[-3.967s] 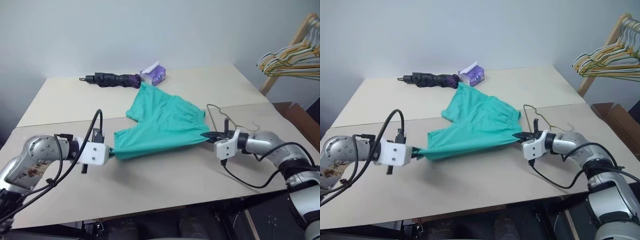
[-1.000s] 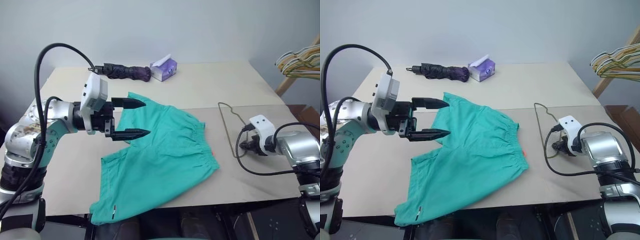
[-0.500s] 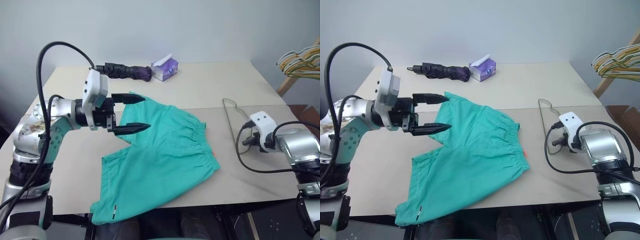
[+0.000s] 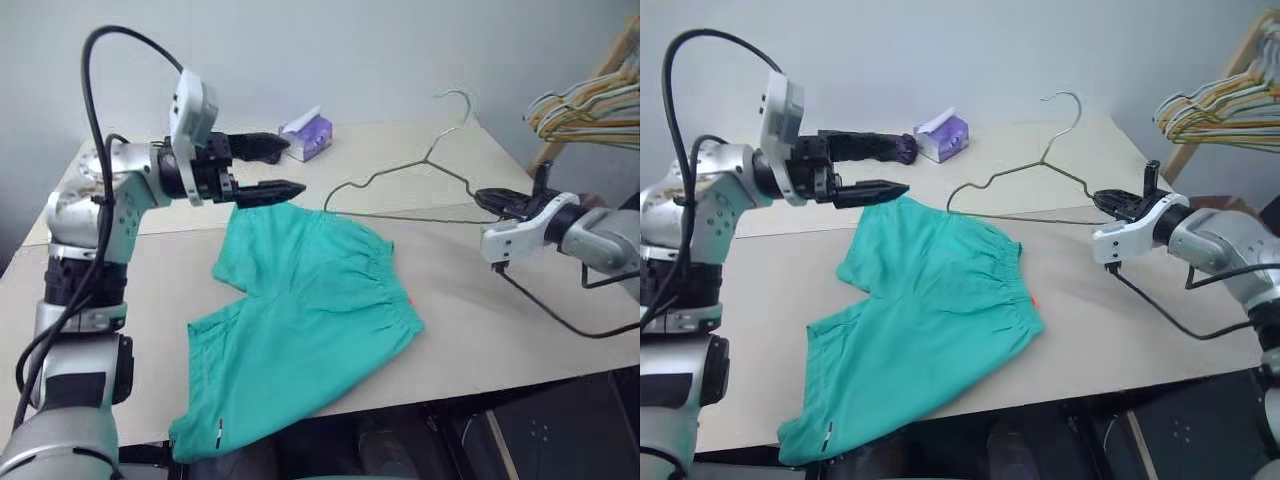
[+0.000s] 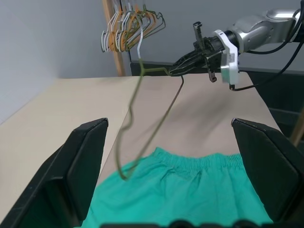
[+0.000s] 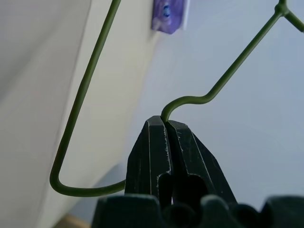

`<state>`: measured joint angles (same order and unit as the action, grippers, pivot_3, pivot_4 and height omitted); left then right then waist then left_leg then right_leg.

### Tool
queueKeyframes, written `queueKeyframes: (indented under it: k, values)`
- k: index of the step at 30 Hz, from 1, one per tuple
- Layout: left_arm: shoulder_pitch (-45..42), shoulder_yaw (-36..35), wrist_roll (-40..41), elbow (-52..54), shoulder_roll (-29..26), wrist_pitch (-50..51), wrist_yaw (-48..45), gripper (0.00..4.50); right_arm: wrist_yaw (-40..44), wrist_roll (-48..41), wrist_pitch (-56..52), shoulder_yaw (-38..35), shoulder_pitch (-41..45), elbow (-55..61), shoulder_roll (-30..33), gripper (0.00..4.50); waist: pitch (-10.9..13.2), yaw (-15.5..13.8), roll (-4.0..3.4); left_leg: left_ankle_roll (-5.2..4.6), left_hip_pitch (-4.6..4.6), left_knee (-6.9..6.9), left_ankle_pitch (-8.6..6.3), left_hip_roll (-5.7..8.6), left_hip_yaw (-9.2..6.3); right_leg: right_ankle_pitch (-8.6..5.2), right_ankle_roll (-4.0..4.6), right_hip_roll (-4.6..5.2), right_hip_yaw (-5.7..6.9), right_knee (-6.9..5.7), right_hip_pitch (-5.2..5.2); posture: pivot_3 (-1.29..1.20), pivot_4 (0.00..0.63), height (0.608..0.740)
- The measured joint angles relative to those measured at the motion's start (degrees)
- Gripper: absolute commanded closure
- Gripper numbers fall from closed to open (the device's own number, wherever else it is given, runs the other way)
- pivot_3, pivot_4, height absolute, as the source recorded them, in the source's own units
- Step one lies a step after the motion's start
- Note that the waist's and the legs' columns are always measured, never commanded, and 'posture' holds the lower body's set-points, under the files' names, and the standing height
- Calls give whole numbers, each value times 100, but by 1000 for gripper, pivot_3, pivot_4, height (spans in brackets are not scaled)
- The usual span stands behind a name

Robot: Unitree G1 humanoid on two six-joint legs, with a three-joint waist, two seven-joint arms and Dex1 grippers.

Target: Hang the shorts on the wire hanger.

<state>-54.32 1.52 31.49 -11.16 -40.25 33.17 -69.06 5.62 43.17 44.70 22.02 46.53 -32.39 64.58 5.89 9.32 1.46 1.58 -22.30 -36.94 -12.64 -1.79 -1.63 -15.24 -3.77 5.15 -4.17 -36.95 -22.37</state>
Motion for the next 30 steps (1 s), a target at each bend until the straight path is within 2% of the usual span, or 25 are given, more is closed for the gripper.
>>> queueKeyframes:
  k: [4, 8, 15, 26, 29, 30]
  values:
    - [-247, 678, -493, -442, -10, 167, -362, 0, -623, 667, 632, 146, 605, -351, -188, 4479, -2, 145, 1, 9, 2, 1, 6, 6, -7, 0, 0, 3, 0, -5, 2, -99, 13, 740]
    - [-468, 1169, -955, -864, 99, 220, -634, 0, -844, 1042, 975, 279, 887, -482, -377, 4479, -3, 235, 0, 17, 3, 1, 12, 9, -14, 0, 0, 4, 2, -12, 3, -89, 6, 740]
    - [-747, 1555, -1545, -1348, 556, 207, -643, 0, -883, 1195, 1165, 314, 991, -473, -564, 4479, -7, 253, -1, 17, 3, 0, 12, 11, -19, 0, 0, 7, 4, -14, 4, -91, 0, 740]
    - [-563, 1971, -2133, -1329, 739, 212, -674, 0, -752, 1184, 1168, 311, 1127, -443, -579, 4479, -24, 261, -9, 18, 5, -2, 13, 13, -20, 0, 0, 9, 3, -17, 6, -95, 0, 740]
    - [-563, 1968, -2222, -1333, 797, 213, -628, 581, -702, 1168, 1168, 308, 1127, -404, -580, 4500, -27, 260, -10, 18, 5, -2, 13, 14, -20, 0, 0, 10, 3, -16, 6, -95, 0, 740]
    - [-563, 1966, -2228, -1337, 815, 215, -615, 902, -686, 1154, 1168, 302, 1127, -400, -586, 4500, -28, 260, -10, 18, 5, -2, 13, 14, -20, 0, 0, 10, 3, -16, 6, -95, 0, 740]
